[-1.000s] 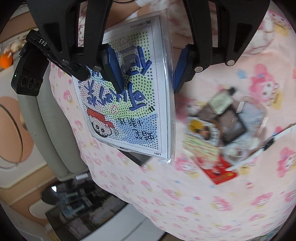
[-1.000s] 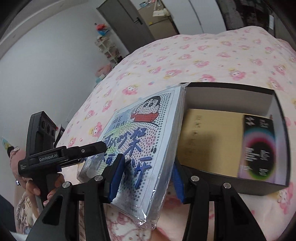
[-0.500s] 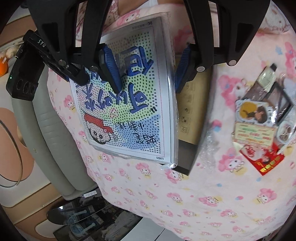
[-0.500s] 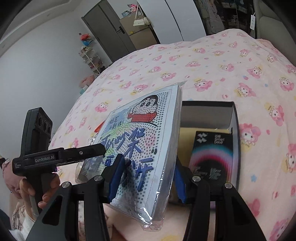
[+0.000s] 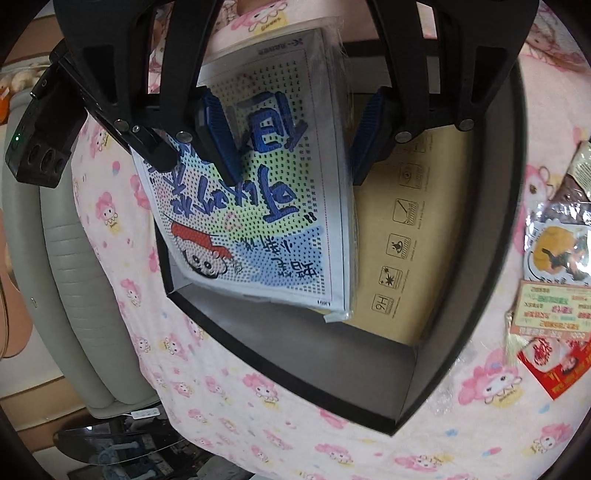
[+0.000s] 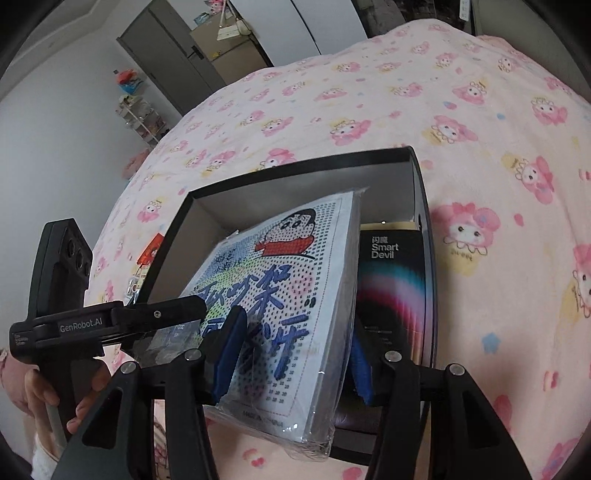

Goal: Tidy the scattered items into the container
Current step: 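Lower the Shin-chan kit into the black box beside the Smart Devil box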

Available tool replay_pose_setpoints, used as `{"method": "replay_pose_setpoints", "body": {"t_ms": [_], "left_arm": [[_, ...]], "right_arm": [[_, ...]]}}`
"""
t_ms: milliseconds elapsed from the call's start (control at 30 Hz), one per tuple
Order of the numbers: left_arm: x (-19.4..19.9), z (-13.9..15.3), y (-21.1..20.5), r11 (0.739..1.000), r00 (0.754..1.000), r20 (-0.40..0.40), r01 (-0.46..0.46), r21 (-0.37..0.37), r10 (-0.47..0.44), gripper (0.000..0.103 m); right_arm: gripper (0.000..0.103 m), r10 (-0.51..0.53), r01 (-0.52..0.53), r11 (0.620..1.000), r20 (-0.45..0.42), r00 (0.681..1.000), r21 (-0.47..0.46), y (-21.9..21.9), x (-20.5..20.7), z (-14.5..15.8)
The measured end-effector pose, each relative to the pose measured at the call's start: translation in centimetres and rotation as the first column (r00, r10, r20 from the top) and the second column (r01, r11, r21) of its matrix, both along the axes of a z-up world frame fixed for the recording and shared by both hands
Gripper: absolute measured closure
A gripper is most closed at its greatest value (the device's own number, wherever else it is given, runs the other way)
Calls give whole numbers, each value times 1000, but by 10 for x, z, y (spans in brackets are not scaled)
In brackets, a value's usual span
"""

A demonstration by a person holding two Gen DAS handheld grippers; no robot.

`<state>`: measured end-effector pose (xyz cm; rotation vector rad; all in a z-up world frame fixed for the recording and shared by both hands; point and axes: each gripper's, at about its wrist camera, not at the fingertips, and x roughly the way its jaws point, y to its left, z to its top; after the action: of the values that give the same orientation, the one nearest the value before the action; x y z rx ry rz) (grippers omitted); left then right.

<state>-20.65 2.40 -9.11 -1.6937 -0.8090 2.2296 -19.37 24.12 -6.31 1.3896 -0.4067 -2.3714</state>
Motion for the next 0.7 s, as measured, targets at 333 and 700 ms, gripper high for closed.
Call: {"method": "replay_pose_setpoints", "body": {"t_ms": [333,700], "left_arm": [[-13,-23,-1,1000,996,93,-2,13,1,41],[-10,-29,30,977,989,124,102,-187,-80,44]], "right_arm": [[55,-7,5,999,36,999,51,-4,-7,-15],[52,33,-35,952,10,999,303,-32,-2,-26]]}}
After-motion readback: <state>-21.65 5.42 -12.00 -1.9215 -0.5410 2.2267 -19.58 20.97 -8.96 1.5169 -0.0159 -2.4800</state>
